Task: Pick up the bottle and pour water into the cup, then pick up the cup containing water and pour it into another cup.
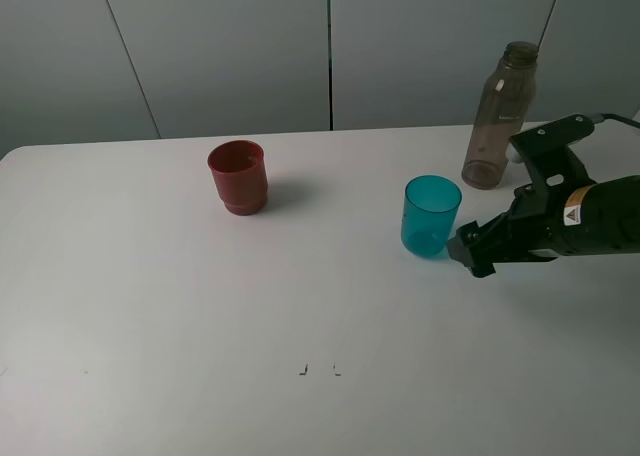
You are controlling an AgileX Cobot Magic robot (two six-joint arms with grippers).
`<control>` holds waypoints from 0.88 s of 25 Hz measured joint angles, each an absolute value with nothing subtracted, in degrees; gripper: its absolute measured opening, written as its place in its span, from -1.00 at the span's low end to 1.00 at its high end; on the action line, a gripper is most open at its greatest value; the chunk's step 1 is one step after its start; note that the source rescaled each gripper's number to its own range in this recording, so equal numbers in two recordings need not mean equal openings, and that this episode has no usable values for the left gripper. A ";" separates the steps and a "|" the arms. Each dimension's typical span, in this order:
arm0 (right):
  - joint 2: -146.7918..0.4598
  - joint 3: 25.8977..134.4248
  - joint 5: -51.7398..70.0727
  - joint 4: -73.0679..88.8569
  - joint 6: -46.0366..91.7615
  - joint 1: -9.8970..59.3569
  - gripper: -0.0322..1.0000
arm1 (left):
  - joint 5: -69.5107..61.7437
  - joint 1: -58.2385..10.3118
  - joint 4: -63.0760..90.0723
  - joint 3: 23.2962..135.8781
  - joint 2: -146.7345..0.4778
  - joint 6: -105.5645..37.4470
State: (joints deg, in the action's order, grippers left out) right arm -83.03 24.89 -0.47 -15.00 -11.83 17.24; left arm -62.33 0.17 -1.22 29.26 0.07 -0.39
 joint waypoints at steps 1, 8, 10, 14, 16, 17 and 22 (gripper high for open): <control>-79.42 25.21 3.49 -14.59 -12.67 17.24 1.00 | -62.33 0.17 -1.22 29.26 0.07 -0.39; -53.56 28.95 25.63 -14.00 -14.04 17.24 1.00 | -62.33 0.17 -1.22 29.26 0.07 -0.39; -46.81 30.18 32.34 -14.00 -14.00 17.24 1.00 | -62.33 0.17 -1.22 29.26 0.07 -0.39; -33.55 30.94 43.68 -13.89 -12.68 17.24 1.00 | -62.33 0.17 -1.22 29.26 0.07 -0.39; -27.85 31.01 48.89 -13.89 -12.15 17.24 1.00 | -62.33 0.17 -1.22 29.26 0.07 -0.39; -24.83 31.01 51.50 -13.49 -11.72 17.24 1.00 | -62.33 0.17 -1.22 29.26 0.07 -0.39; -13.46 31.01 62.50 -7.97 -7.33 17.24 1.00 | -62.33 0.17 -1.22 29.26 0.07 0.00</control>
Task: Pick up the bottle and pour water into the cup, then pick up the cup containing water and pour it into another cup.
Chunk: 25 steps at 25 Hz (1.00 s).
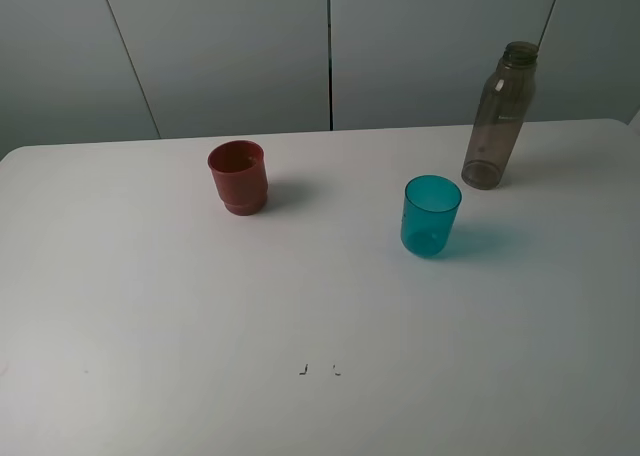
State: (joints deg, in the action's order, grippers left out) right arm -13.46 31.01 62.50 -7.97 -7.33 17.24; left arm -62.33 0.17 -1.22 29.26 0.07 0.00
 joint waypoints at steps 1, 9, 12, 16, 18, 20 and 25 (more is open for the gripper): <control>-11.78 31.01 64.04 -6.66 -6.35 17.24 1.00 | -62.33 0.17 -1.22 29.26 0.07 0.00; -3.65 30.89 66.28 5.61 3.12 17.24 1.00 | -62.33 0.17 -1.22 29.26 0.07 0.00; -0.83 30.66 66.28 6.75 4.45 17.24 1.00 | -62.33 0.17 -1.22 29.26 0.07 0.00; -0.24 30.28 64.87 6.86 5.14 17.24 1.00 | -62.33 0.17 -1.22 29.26 0.07 0.00; -0.24 29.51 63.64 6.86 5.14 17.24 1.00 | -62.33 0.17 -1.22 29.26 0.07 0.00; -0.14 29.23 63.15 6.60 4.39 17.24 1.00 | -62.33 0.17 -1.22 29.26 0.07 0.00; -0.13 29.23 62.88 4.29 0.98 17.10 1.00 | -62.33 0.17 -1.22 29.26 0.07 0.00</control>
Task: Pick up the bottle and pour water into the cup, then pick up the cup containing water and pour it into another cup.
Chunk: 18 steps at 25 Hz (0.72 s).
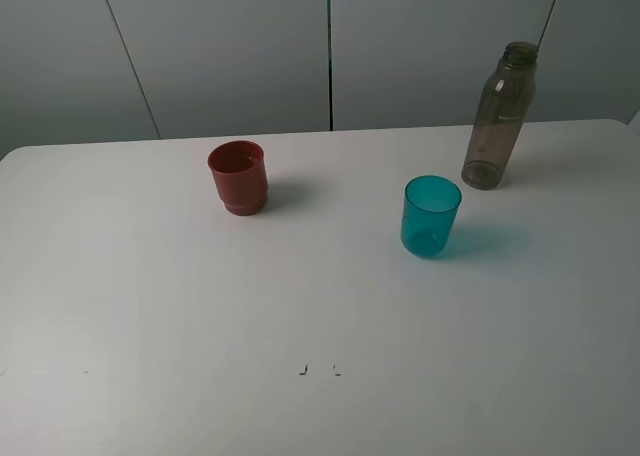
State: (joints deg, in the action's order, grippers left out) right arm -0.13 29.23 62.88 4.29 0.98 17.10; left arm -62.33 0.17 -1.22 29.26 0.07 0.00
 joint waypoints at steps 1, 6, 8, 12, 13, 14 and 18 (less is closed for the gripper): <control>-0.13 29.23 62.88 4.05 0.84 16.63 1.00 | -62.33 0.17 -1.22 29.26 0.07 0.00; -0.03 29.23 62.88 3.81 0.00 8.74 1.00 | -62.33 0.17 -1.22 29.26 0.07 0.00; -0.03 29.23 62.88 3.81 0.00 5.28 1.00 | -62.33 0.17 -1.22 29.26 0.07 0.00; -0.03 29.23 62.88 3.67 -0.32 2.27 1.00 | -62.33 0.17 -1.22 29.26 0.07 0.00; -0.03 29.23 62.88 3.56 -0.44 1.59 1.00 | -62.33 0.17 -1.22 29.26 0.07 0.00; -0.03 29.23 62.88 3.56 -0.55 0.92 1.00 | -62.33 0.17 -1.22 29.26 0.07 0.00; -0.01 29.23 62.88 3.56 -0.68 -2.91 1.00 | -62.33 0.17 -1.22 29.26 0.07 0.00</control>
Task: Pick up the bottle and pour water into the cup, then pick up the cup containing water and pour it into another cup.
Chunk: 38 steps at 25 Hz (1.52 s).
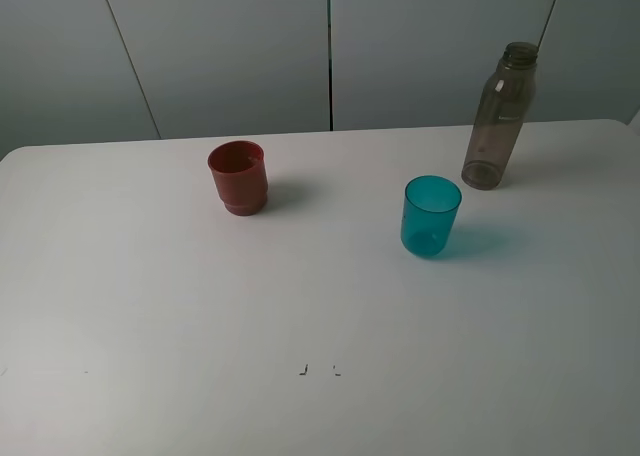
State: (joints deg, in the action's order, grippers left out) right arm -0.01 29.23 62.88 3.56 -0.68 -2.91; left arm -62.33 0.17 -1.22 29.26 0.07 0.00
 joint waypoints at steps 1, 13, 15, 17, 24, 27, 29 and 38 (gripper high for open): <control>-0.01 29.23 62.88 3.56 -0.68 -3.64 1.00 | -62.33 0.17 -1.22 29.26 0.07 0.00; 0.09 29.23 62.88 3.56 -0.91 -4.58 1.00 | -62.33 -5.93 -1.22 29.26 0.07 0.00; 0.09 29.23 62.88 3.56 -0.91 -4.58 1.00 | -62.33 -6.02 -1.22 29.26 0.07 0.00; 0.09 29.23 62.88 3.56 -1.02 -4.58 1.00 | -62.33 -6.05 -1.22 29.26 0.07 0.00; 0.09 29.23 62.88 3.46 -1.02 -4.58 1.00 | -62.33 -6.15 -1.22 29.26 0.07 0.00; 0.09 29.23 62.88 3.46 -1.02 -4.58 1.00 | -62.33 -6.15 -1.22 29.26 0.07 0.00; 0.09 29.23 62.88 3.46 -1.02 -4.58 1.00 | -62.33 -6.15 -1.22 29.26 0.07 0.00; 0.09 29.23 62.88 3.46 -1.02 -4.58 1.00 | -62.33 -6.15 -1.22 29.26 0.07 0.00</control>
